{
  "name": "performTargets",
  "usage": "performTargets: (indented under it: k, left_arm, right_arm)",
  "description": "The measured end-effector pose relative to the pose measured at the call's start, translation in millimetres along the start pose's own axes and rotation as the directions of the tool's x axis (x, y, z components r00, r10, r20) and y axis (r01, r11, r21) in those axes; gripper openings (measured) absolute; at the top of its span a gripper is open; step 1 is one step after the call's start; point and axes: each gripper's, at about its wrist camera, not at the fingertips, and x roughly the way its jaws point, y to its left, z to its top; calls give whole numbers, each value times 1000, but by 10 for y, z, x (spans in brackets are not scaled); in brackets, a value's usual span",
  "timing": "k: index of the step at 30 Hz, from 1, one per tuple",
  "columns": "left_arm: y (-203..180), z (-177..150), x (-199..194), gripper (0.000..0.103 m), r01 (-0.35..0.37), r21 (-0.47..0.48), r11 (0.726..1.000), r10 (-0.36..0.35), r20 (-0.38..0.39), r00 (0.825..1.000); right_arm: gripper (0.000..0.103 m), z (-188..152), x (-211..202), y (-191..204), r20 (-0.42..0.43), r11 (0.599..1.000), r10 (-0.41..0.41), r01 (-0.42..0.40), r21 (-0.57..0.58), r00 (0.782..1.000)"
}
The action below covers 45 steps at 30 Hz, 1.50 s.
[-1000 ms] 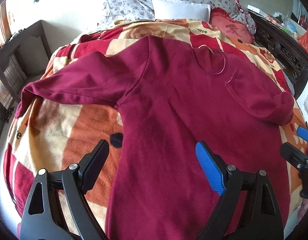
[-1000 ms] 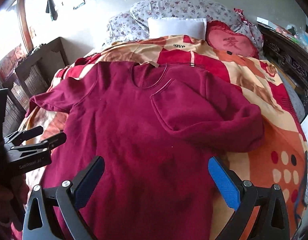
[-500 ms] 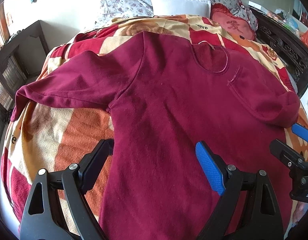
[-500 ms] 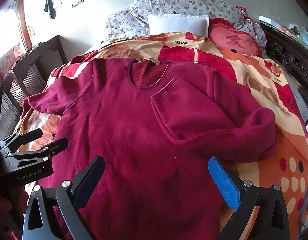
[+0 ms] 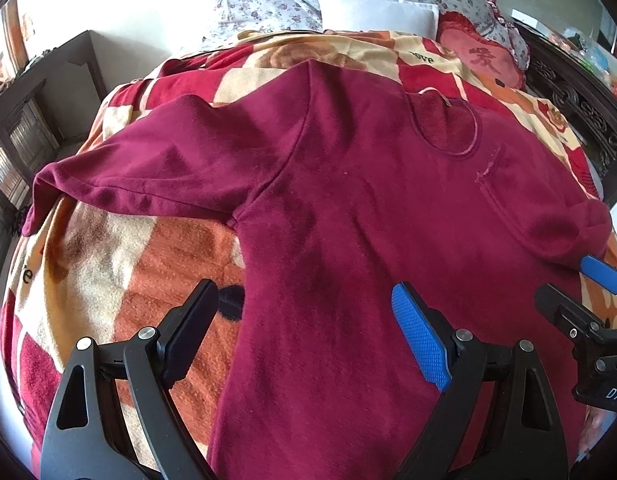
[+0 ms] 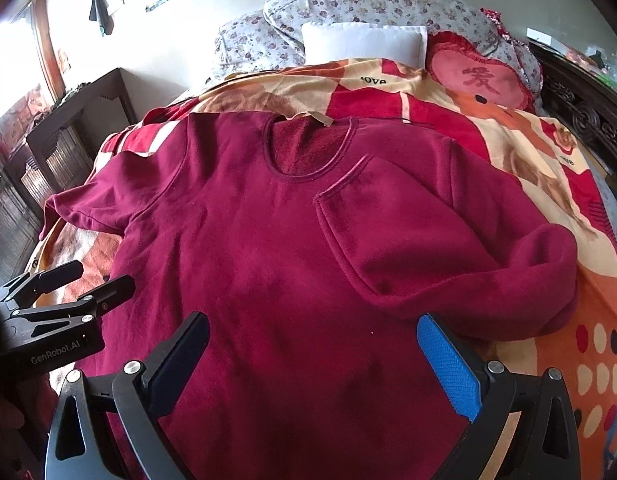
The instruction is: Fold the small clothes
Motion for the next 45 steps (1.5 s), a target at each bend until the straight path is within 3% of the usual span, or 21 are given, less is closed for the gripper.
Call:
performTargets:
  k: [11, 26, 32, 37, 40, 42, 45]
  left_arm:
    - [246, 96, 69, 89, -44, -70, 997, 43, -13, 999]
    - [427, 159, 75, 89, -40, -99, 994, 39, -10, 999]
    - [883, 282, 9, 89, -6, -212, 977, 5, -4, 1000]
    - [1551, 383, -91, 89, -10, -377, 926, 23, 28, 999]
    - [2009, 405, -142, 89, -2, -495, 869, 32, 52, 998]
    - [2333, 383, -155, 89, 8, -584, 812, 37, 66, 997]
    - [2685, 337, -127, 89, 23, -661, 750, 35, 75, 997]
  right_arm:
    - [103, 97, 136, 68, -4, 1000, 23, -23, -4, 1000]
    - [103, 182, 259, 182, -19, 1000, 15, -16, -20, 1000]
    - [103, 231, 321, 290, -25, 999, 32, -33, -35, 999]
    - [103, 329, 348, 430, -16, 997, 53, -54, -53, 998]
    - [103, 386, 373, 514, -16, 996, 72, -73, -59, 997]
    - [103, 415, 394, 576, -18, 994, 82, -83, -67, 996]
    - [103, 451, 438, 686, -23, 992, 91, -93, -88, 996]
